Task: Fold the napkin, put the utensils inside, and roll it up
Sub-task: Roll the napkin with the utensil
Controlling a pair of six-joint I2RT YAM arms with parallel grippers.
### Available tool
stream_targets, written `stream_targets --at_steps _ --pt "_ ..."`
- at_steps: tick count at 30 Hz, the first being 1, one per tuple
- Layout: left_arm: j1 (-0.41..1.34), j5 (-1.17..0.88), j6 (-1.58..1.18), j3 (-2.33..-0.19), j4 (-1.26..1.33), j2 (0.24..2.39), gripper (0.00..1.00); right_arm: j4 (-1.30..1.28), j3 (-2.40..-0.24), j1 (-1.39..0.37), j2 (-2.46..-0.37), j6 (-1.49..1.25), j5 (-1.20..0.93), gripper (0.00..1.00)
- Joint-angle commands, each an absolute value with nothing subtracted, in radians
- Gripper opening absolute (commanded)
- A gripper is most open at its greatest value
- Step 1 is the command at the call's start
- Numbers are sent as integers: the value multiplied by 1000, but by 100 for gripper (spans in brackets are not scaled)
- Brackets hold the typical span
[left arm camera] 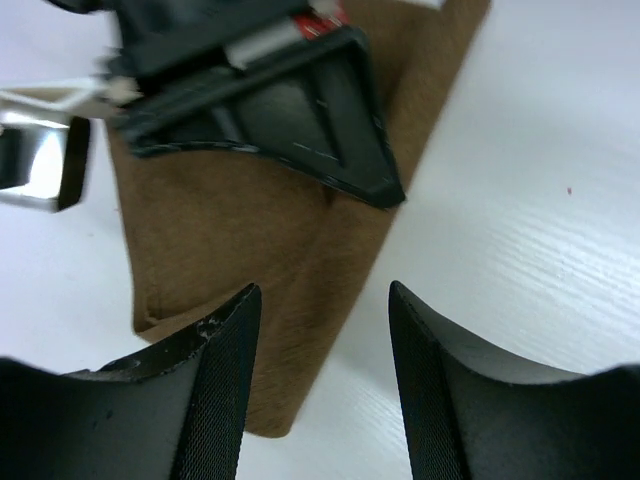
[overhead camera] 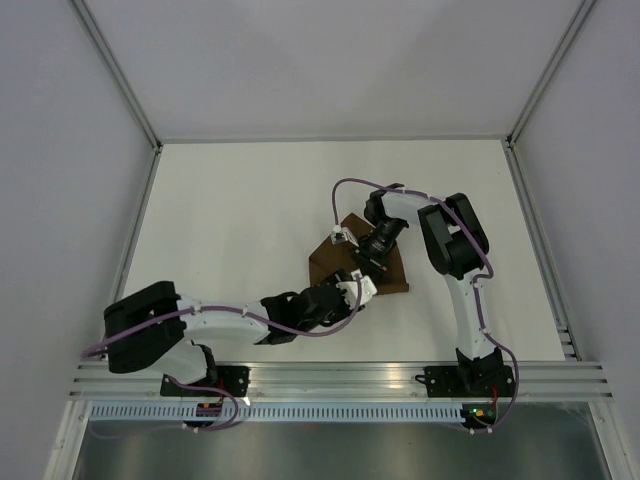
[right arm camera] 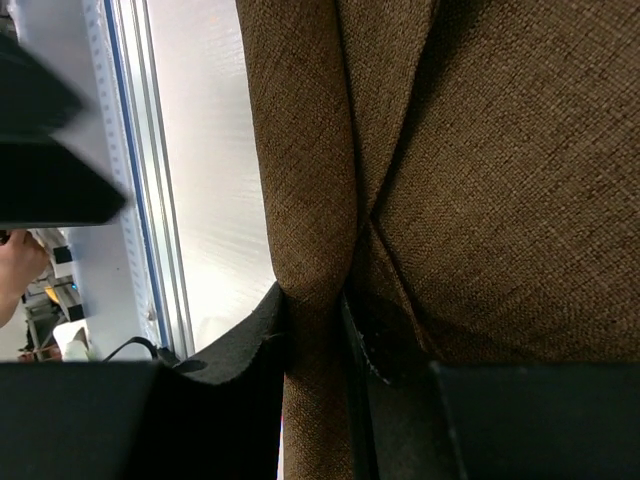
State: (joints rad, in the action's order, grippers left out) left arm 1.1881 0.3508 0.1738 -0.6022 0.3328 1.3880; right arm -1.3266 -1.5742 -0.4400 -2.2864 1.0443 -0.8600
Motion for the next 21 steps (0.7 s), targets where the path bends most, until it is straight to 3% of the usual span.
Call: stream_targets --at_steps 1,7,21 --pt "1229 436 327 -663 397 1506 60 -1275 -1586 -437 -2362 1106 -735 13" --pt "1227 413 394 -718 451 1652 61 -1296 -1608 -436 -2378 1112 -733 13" --pt "1227 321 373 -726 508 1753 61 -1321 -1634 -436 -2410 1114 -738 12"
